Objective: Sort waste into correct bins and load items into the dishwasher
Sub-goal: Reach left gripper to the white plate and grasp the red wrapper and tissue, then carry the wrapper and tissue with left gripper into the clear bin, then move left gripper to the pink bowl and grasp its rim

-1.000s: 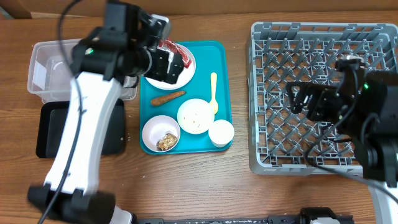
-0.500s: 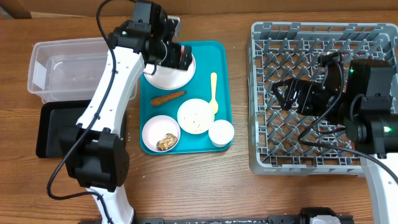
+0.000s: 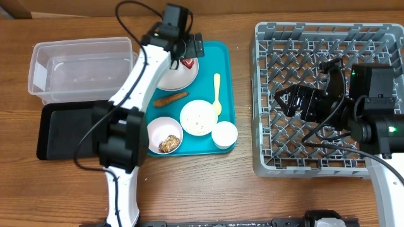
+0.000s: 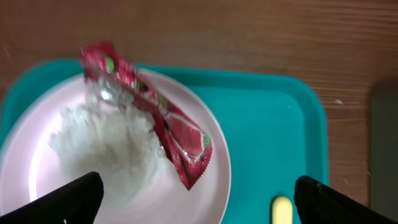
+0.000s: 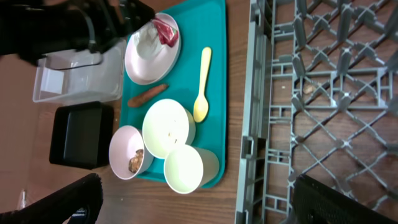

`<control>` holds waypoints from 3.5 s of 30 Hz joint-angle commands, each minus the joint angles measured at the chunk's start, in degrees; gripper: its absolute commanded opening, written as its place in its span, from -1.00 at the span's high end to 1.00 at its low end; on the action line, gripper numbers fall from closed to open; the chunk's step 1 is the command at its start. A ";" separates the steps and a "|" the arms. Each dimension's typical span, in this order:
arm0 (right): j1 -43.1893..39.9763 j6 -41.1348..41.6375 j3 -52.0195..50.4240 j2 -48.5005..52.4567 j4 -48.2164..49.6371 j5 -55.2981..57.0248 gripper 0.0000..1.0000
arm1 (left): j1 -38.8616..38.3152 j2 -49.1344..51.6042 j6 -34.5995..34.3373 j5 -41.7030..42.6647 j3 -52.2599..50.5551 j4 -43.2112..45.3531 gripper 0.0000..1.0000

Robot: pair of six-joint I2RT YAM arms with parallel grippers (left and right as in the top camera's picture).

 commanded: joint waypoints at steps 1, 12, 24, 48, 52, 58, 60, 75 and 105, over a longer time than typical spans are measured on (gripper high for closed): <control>0.22 -0.07 1.70 -0.04 -0.74 0.31 -1.00 | 0.59 2.93 -10.40 -4.13 1.29 -0.85 -1.00; 0.22 -0.09 1.66 -0.04 -1.51 0.31 -1.00 | 2.34 7.48 -16.44 -3.50 1.27 -0.22 -1.00; 0.22 -0.07 1.66 -0.04 -1.55 0.28 -1.00 | 2.08 13.09 -9.09 3.41 1.27 -0.15 0.33; 0.22 -0.04 1.66 -0.04 -1.01 0.26 -1.00 | 4.22 7.26 1.31 9.55 38.77 -37.33 0.92; 0.22 -0.04 1.66 -0.04 -1.01 0.28 -1.00 | 8.22 7.26 1.07 5.68 47.45 -50.58 0.92; 0.22 -0.04 1.66 -0.04 0.68 0.26 -1.00 | 18.29 7.30 -2.14 6.40 46.56 -57.35 0.92; 0.22 -0.04 1.66 -0.04 1.09 0.26 -1.00 | 21.46 7.50 -3.58 6.38 45.07 -56.37 0.92; 0.22 -0.02 1.66 -0.04 1.22 0.24 -1.00 | 26.14 7.37 3.78 6.67 33.16 -51.41 -1.00; 0.22 -0.04 1.66 -0.04 -0.66 0.26 -1.00 | -1.79 -27.89 13.16 6.01 3.06 -56.78 -1.00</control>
